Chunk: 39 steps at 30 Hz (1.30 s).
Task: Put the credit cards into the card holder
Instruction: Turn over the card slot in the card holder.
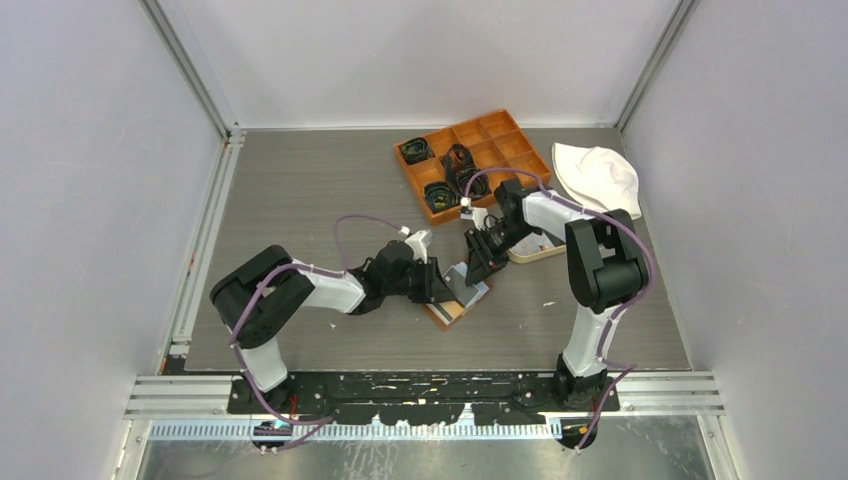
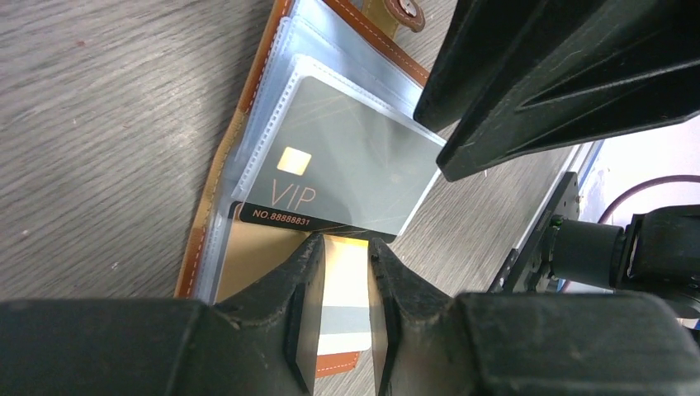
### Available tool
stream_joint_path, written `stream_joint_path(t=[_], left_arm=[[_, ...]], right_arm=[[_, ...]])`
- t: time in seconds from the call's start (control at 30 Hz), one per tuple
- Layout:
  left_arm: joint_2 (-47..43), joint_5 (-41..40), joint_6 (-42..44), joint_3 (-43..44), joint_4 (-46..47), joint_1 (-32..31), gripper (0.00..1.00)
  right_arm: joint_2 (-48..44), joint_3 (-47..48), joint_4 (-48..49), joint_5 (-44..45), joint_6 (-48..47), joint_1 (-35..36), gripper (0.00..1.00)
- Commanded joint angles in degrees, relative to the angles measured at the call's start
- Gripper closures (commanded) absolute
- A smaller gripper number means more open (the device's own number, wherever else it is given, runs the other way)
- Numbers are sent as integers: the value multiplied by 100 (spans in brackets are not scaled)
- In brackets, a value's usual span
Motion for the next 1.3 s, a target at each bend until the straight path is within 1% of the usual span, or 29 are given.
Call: stream_joint_path(t=[0.0, 0.3, 0.43, 0.63, 0.8, 0.93, 1.13, 1.27], left_arm=[[-87, 156, 112, -41, 111, 118, 71], [-134, 514, -159, -316, 665, 248, 62], [-259, 539, -312, -587, 1125, 300, 54], [-457, 413, -468, -867, 1414, 355, 49], [-503, 342, -579, -976, 1602, 355, 47], [-476, 314, -647, -1015, 1693, 360, 47], [-494, 238, -648, -1009, 1560, 373, 47], [-489, 205, -682, -1012, 1545, 369, 47]], right_arm=[[76, 251, -227, -599, -72, -34, 65], [182, 272, -338, -1054, -128, -60, 66], [246, 272, -401, -1187, -195, -58, 67], [305, 256, -458, -1456, -278, -44, 68], [336, 244, -474, -1670, -317, 24, 68], [385, 251, -451, -1681, -326, 81, 68], [278, 118, -1, -1132, 107, 81, 67], [287, 120, -98, -1475, 22, 124, 67]])
